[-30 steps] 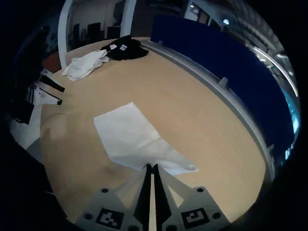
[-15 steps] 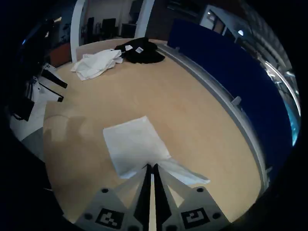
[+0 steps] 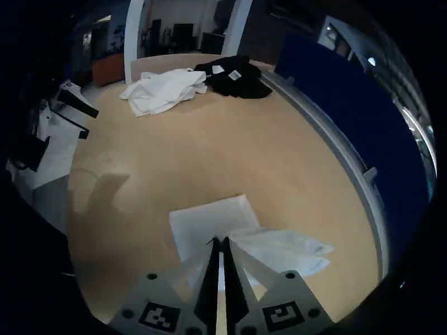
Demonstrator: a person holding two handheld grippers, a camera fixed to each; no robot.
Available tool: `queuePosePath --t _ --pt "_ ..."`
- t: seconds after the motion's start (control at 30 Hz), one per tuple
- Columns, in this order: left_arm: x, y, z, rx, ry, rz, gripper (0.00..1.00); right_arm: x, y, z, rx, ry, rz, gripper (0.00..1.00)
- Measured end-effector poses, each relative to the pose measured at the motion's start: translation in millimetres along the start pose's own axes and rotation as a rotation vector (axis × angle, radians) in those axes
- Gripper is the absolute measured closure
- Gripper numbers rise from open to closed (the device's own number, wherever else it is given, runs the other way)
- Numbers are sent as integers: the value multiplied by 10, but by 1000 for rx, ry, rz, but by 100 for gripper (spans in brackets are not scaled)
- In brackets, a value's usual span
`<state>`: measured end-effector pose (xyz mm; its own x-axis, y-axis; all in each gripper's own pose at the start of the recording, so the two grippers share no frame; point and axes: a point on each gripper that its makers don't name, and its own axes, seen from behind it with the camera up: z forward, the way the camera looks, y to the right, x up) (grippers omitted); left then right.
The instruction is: Fold towel
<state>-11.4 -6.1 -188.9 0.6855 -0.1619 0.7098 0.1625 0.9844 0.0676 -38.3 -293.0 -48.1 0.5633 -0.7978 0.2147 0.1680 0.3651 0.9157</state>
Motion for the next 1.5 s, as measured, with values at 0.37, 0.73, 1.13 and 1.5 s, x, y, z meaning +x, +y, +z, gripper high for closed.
queuePosePath --t 0.37,0.73,1.13,1.5 --pt "-202 -207 -71 35 -5 -74 11 -141 -385 655 97 -64 7 96" --pt "-196 -185 -49 33 -3 -79 11 -147 -426 686 113 -70 24 87" --pt "-148 -123 -39 29 0 -74 11 -62 -400 560 115 -30 48 38" --pt "-102 -87 -35 29 5 -70 11 -314 -358 403 76 -41 120 34"
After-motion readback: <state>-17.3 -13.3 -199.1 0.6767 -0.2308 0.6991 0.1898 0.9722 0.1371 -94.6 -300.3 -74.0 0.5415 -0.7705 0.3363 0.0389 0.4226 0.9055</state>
